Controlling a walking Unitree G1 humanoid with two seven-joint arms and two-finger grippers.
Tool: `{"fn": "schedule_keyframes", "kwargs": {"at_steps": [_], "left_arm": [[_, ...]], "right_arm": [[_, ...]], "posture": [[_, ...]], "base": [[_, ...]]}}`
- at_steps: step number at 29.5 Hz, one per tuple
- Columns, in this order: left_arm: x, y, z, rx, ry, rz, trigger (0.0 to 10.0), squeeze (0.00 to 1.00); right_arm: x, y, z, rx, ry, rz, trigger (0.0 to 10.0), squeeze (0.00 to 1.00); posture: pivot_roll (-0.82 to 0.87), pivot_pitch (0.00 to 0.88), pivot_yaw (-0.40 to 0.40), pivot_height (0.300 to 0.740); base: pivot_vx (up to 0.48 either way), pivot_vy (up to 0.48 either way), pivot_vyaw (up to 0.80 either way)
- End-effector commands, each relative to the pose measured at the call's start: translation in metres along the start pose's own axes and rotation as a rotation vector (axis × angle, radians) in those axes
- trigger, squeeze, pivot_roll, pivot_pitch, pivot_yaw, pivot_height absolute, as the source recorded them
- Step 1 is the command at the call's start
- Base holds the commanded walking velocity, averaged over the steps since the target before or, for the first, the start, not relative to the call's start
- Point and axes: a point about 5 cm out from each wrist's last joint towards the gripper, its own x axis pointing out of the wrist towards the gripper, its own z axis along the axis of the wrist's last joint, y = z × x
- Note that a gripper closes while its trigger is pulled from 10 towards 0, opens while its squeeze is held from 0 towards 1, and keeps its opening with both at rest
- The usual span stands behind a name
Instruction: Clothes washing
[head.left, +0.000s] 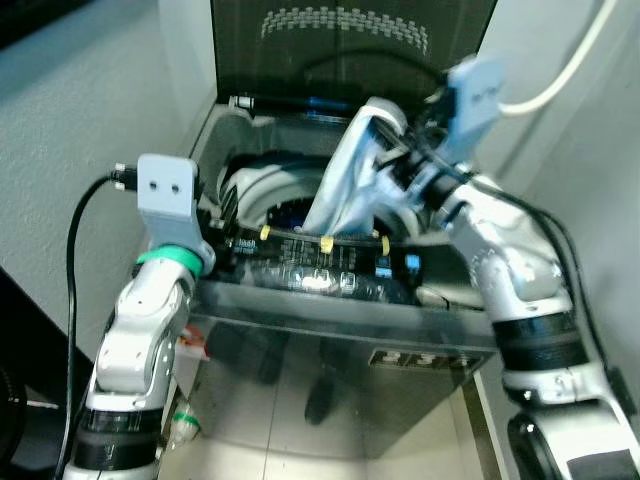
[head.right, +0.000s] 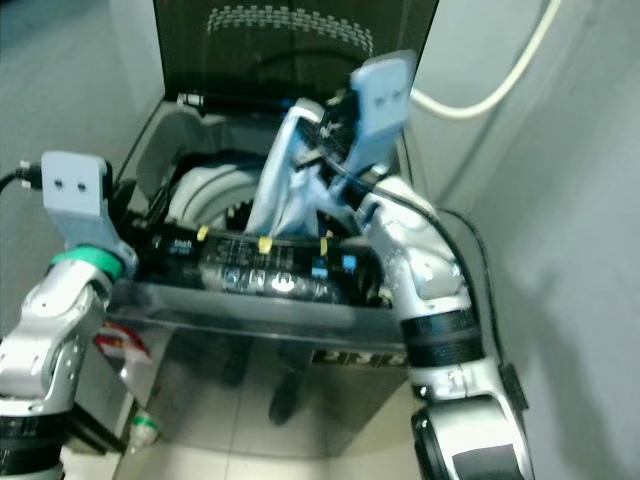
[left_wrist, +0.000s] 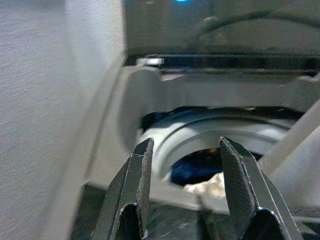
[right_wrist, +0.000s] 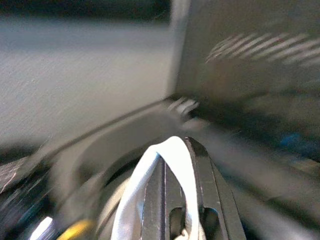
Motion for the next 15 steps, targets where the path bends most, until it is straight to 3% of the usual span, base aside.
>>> {"fn": "schedule_keyframes", "kwargs": {"at_steps": [1, 2, 7, 15], "left_arm": [[-0.002, 0.001, -0.004, -0.005, 0.020, 0.005, 10.0, 0.00], [-0.003, 0.001, -0.004, -0.003, 0.020, 0.005, 10.0, 0.00], [-0.003, 0.004, -0.003, 0.009, 0.024, 0.012, 10.0, 0.00], [-0.005, 0.008, -0.002, 0.015, 0.027, 0.038, 10.0, 0.00]], "right_arm": [[-0.004, 0.014, -0.022, 0.010, 0.095, 0.054, 10.0, 0.00], [-0.007, 0.019, -0.031, 0.031, 0.132, 0.063, 10.0, 0.00], [-0.004, 0.017, -0.033, 0.074, 0.159, 0.044, 10.0, 0.00], [0.001, 0.008, -0.026, 0.045, 0.134, -0.050, 10.0, 0.00]], "posture": [[0.06, 0.067, 0.000, 0.740], [0.06, 0.067, -0.002, 0.740], [0.05, 0.066, -0.005, 0.740], [0.06, 0.056, -0.033, 0.740]], "base": [[0.000, 0.000, 0.00], [0.000, 0.000, 0.00], [0.000, 0.000, 0.00], [0.000, 0.000, 0.00]]}}
